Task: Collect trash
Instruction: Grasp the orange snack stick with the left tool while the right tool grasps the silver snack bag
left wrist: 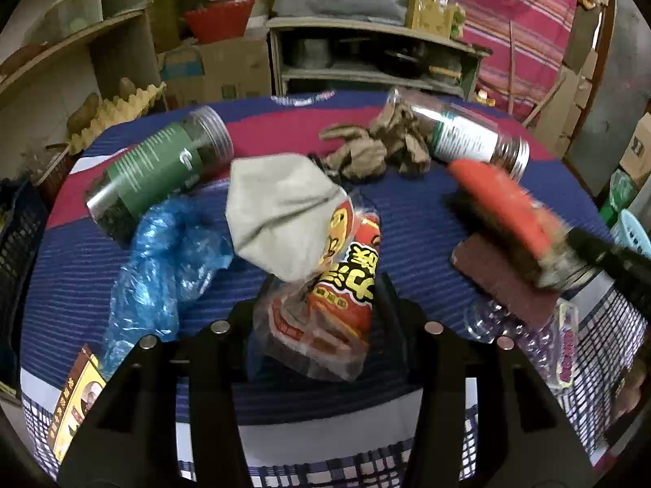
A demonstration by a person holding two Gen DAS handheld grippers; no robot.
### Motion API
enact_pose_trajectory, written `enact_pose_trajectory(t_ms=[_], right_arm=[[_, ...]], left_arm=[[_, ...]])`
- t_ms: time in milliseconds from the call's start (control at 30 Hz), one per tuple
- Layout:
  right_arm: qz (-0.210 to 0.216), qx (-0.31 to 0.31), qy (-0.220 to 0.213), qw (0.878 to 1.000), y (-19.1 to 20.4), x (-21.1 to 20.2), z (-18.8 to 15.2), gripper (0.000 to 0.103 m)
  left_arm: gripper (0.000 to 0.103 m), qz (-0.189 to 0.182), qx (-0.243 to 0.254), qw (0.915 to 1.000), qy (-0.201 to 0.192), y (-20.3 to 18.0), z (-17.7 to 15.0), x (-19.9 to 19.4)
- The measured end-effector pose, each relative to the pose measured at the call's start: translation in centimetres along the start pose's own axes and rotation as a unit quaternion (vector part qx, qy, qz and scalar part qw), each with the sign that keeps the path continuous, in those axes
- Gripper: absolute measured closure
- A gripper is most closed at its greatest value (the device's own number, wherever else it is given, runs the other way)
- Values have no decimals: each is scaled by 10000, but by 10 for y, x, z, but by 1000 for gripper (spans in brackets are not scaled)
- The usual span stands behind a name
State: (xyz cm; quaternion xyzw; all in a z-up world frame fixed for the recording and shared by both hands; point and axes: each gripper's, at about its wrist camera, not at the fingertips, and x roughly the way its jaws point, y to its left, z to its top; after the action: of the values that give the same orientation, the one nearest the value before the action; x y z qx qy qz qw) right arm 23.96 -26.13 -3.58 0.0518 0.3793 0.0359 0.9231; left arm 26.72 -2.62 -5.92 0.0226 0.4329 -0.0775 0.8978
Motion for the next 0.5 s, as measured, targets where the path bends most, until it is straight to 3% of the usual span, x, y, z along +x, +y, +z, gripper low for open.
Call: enact_pose_trajectory(t_ms=[167,233,267,333,500], right_arm=[[-425,-20,38,9991,-37,-11,2,96],[-683,9,47,9977,-51,-13,1,95],[-740,43,35,9972,-59,-13,0,84],[-884,140,-158,9959,-66,-18,0,25],[-803,84,-374,9960,-52,-23,2,22]], left_arm=[[53,34,26,10000,89,-4,0,7],[47,43,7,9999,106,-4,0,10],[45,64,-7,9999,113,-4,0,11],[41,147,-37,9998,120,-4,0,14],[34,275,-116,9995,56,0,1,18]])
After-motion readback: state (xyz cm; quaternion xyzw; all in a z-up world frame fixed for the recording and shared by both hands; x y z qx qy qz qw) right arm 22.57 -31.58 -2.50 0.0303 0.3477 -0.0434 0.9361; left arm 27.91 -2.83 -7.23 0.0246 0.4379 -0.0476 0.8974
